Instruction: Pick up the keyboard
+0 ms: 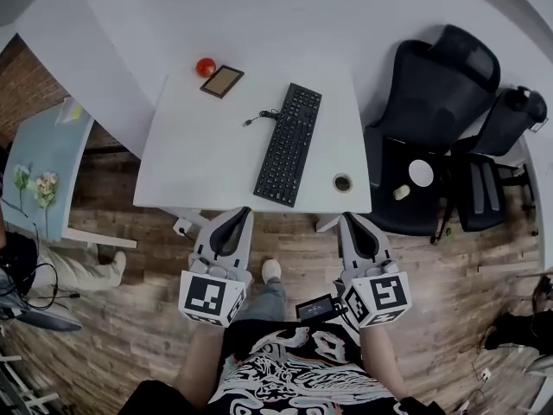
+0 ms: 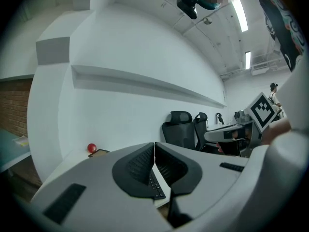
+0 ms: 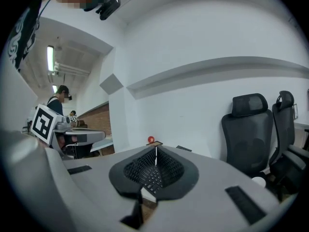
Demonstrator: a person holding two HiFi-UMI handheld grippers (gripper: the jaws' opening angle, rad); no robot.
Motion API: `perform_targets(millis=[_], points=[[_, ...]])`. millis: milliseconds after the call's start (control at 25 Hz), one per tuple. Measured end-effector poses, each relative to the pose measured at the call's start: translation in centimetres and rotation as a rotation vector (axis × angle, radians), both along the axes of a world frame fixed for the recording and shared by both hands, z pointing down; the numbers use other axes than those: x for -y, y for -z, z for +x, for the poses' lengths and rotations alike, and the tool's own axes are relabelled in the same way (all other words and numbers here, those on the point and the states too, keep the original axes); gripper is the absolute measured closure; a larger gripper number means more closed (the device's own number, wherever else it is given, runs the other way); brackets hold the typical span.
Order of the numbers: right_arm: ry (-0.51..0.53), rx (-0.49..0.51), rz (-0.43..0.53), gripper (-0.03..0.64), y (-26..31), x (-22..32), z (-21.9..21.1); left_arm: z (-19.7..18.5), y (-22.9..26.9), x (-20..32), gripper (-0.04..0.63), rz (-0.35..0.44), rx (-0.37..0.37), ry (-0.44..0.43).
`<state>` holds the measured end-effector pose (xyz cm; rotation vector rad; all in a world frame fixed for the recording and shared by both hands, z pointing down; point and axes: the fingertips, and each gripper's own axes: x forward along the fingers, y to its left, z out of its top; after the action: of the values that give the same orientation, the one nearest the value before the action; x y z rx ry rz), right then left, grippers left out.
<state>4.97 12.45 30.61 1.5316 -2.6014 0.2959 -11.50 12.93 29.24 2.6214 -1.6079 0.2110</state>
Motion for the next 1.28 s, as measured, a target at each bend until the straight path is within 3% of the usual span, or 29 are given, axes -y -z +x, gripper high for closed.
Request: perform_targets(millis=[160, 400, 560, 1280], points=[[0.022, -0.043, 0.008, 0.586, 0.2, 3.2, -2.9, -2.6, 0.0, 3.4, 0.575, 0.005, -0.009, 0.007], [-0.039, -0.031, -0.019, 0.586, -0.1, 6.3, -3.0, -4.0, -0.2, 7.4, 0.574, -0.002, -0.021, -0.015], [-0.044, -0.096, -0.009, 0.586, -0.4, 8.0, -2.9, -4.0, -0.8, 9.6, 0.574, -0.013, -0.017, -0.02], [-0.033, 0.024, -0.112, 0.586, -3.9, 18.5, -1.2, -2.0, -3.2, 20.5, 0.574, -0.075, 0.003, -0.032]])
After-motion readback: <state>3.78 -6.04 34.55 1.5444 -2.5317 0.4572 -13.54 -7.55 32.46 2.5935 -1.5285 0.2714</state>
